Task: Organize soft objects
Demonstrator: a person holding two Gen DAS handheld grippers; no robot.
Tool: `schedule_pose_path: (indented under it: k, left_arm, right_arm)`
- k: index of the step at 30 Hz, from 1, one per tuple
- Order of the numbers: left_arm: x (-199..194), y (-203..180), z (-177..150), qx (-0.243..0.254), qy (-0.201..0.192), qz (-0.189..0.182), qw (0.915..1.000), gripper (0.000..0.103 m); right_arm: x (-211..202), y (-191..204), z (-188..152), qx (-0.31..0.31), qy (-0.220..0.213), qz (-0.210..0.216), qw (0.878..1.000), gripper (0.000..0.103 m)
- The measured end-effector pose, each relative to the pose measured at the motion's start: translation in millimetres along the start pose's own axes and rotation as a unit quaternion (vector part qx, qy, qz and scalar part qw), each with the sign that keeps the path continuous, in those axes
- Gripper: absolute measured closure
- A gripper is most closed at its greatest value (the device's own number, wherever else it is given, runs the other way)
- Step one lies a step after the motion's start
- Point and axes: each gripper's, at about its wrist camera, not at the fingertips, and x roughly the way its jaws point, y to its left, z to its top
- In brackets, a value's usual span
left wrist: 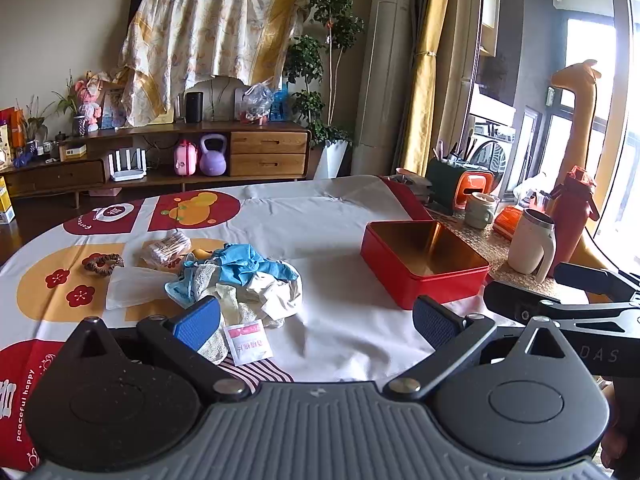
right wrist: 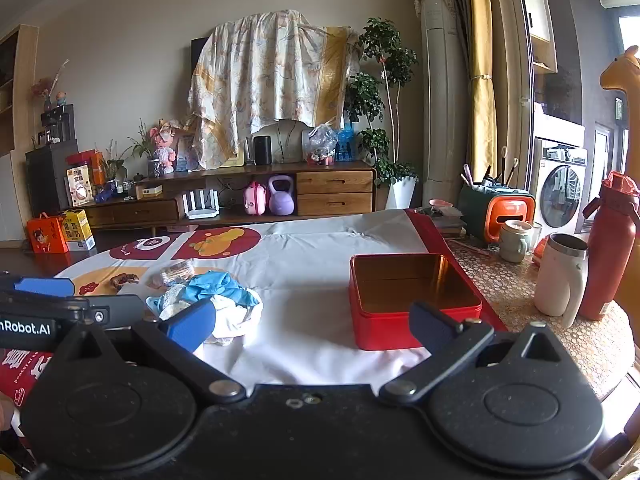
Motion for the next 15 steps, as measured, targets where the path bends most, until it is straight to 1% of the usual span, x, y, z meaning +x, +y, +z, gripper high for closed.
schedule_pose_path:
  k: [5,15]
  left_arm:
    - [-1.2,0.2,1.2,-0.002,-0.001,0.004,1.0,0.0]
    - [-2.4,2.5,0.6,-0.006,-0.005,0.002,1.0,0.0]
  right_arm:
    - [4.9,2.0,1.8,-0.003,0.002,0.002,1.0,0.0]
    - [1.6,4.1,2.8,-0.002,0.0,0.004,1.0,0.0]
